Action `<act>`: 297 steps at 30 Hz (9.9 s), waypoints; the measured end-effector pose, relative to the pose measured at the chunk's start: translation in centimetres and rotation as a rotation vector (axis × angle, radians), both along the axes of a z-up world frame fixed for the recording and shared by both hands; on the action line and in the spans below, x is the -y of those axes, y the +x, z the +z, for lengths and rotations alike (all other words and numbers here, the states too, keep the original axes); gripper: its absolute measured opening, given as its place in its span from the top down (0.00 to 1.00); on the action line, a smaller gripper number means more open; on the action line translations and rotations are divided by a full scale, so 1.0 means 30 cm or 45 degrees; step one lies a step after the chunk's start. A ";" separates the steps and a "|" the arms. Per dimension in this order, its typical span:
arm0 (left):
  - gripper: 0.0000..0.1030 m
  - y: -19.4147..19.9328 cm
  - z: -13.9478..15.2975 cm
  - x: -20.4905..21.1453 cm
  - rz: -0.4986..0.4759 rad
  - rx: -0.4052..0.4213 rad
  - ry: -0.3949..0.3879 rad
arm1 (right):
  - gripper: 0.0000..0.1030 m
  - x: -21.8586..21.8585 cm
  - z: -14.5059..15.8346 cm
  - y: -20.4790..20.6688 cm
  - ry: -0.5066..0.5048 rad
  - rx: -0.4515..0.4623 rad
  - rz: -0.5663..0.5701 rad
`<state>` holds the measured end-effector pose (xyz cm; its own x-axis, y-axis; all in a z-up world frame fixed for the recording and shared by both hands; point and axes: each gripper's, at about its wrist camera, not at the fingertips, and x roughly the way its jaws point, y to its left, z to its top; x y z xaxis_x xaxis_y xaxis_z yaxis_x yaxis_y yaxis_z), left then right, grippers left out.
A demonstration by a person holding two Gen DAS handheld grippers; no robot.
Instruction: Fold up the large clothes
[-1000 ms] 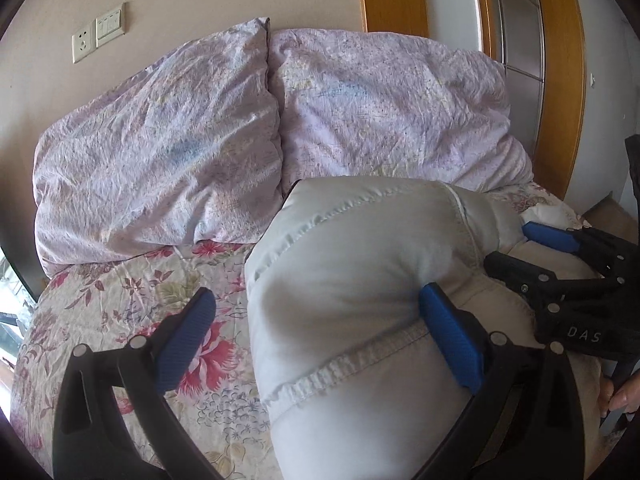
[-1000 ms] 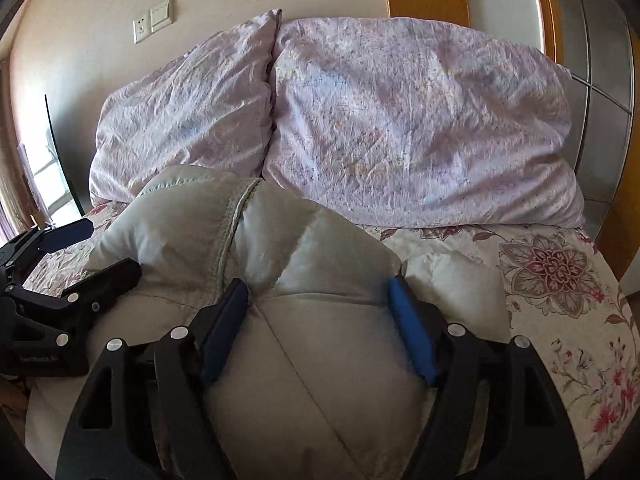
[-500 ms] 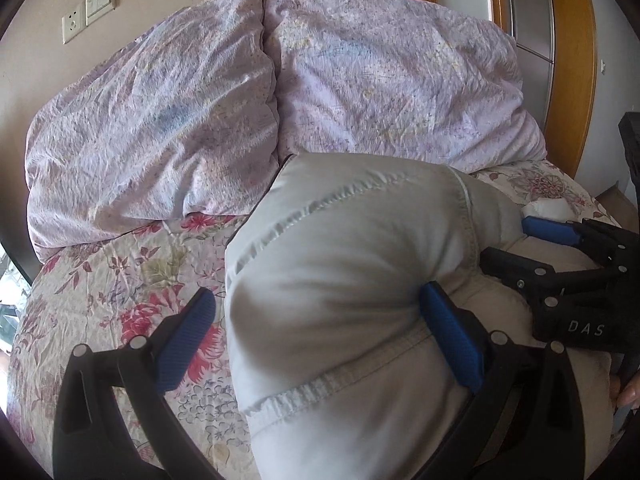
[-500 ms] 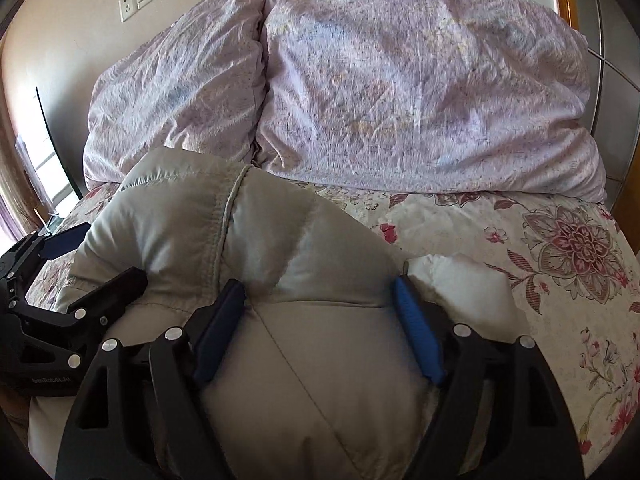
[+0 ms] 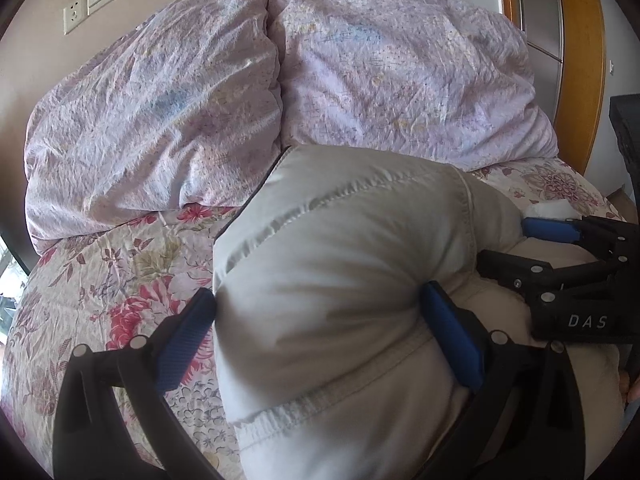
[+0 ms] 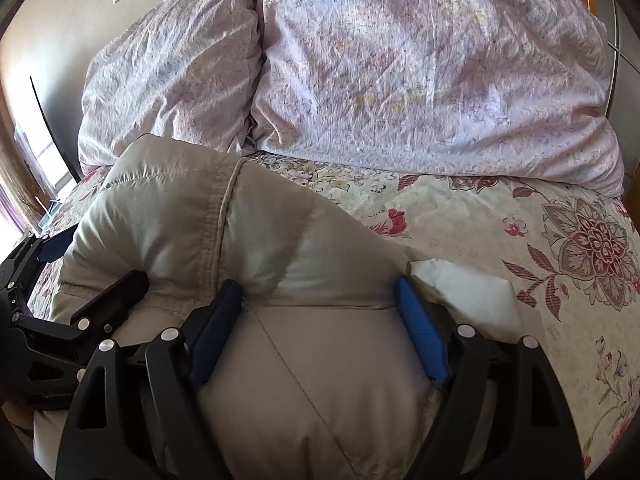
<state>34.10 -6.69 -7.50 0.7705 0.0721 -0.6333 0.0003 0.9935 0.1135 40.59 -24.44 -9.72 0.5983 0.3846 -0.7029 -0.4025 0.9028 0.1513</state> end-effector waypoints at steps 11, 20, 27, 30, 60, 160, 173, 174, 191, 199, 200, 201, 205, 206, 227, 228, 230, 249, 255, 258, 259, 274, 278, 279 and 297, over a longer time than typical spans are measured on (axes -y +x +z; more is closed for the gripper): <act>0.02 -0.170 0.108 -0.044 -0.044 0.002 -0.132 | 0.22 0.095 0.140 -0.241 0.081 0.211 -0.058; 0.02 -0.232 0.075 0.079 -0.158 0.005 -0.042 | 0.22 0.150 0.048 -0.314 0.022 0.178 -0.066; 0.02 -0.210 0.021 0.127 -0.130 0.029 0.081 | 0.21 0.170 -0.029 -0.295 0.083 0.109 -0.079; 0.02 -0.210 0.006 0.148 -0.099 0.068 0.128 | 0.20 0.162 -0.037 -0.295 0.061 0.120 -0.095; 0.02 0.008 0.038 0.002 -0.019 0.007 -0.055 | 0.14 0.128 0.011 -0.037 0.085 0.111 -0.216; 0.19 -0.145 -0.064 -0.385 -0.371 -0.223 -1.242 | 0.21 0.312 -0.183 -0.054 0.905 -0.596 0.250; 0.19 -0.084 0.017 -0.645 -0.183 -0.070 -1.182 | 0.23 0.025 -0.091 0.181 0.850 -0.593 0.359; 0.19 -0.077 0.012 -0.661 -0.164 -0.068 -1.165 | 0.23 0.005 -0.100 0.202 0.846 -0.602 0.355; 0.02 -0.020 0.024 -0.681 0.032 0.010 -0.666 | 0.01 -0.055 -0.086 0.196 0.586 -0.551 0.134; 0.02 -0.099 0.160 -0.571 0.199 0.101 -0.194 | 0.03 -0.006 0.254 -0.042 0.355 0.083 0.093; 0.02 -0.101 0.171 -0.554 0.198 0.112 -0.176 | 0.10 -0.045 0.274 -0.065 0.296 0.158 0.112; 0.02 -0.101 0.180 -0.539 0.189 0.121 -0.173 | 0.16 -0.081 0.282 -0.082 0.234 0.205 0.122; 0.02 -0.083 0.203 -0.501 0.163 0.134 -0.151 | 0.45 -0.201 0.278 -0.092 0.110 0.271 0.142; 0.02 -0.072 0.210 -0.489 0.161 0.134 -0.131 | 0.51 -0.210 0.269 -0.098 0.086 0.293 0.141; 0.02 0.132 0.078 -0.459 0.142 0.046 -0.110 | 0.58 -0.316 0.112 0.163 -0.022 0.227 0.167; 0.02 0.138 0.072 -0.457 0.145 0.045 -0.108 | 0.58 -0.318 0.106 0.167 -0.026 0.228 0.168; 0.02 0.145 0.059 -0.456 0.149 0.044 -0.100 | 0.58 -0.322 0.093 0.177 -0.029 0.225 0.172; 0.02 0.178 -0.009 -0.429 0.185 0.093 0.018 | 0.57 -0.338 0.054 0.197 -0.055 0.213 0.151; 0.02 0.047 0.065 -0.434 0.146 0.093 -0.030 | 0.57 -0.221 0.170 0.025 0.139 0.160 0.157; 0.02 -0.019 0.069 -0.428 0.099 0.081 -0.076 | 0.57 -0.192 0.183 -0.054 0.140 0.161 0.197; 0.02 -0.030 0.066 -0.422 0.088 0.083 -0.070 | 0.57 -0.196 0.173 -0.066 0.124 0.146 0.212; 0.02 -0.004 -0.034 -0.395 0.118 0.108 -0.017 | 0.57 -0.248 0.028 -0.054 -0.009 0.131 0.204; 0.02 -0.007 -0.037 -0.391 0.135 0.131 -0.014 | 0.56 -0.251 0.025 -0.051 0.006 0.126 0.181; 0.02 -0.009 -0.034 -0.393 0.135 0.134 -0.020 | 0.56 -0.250 0.027 -0.054 0.003 0.126 0.167; 0.02 -0.386 0.056 -0.446 0.179 0.050 -0.184 | 0.01 -0.108 0.158 -0.332 0.080 0.003 -0.130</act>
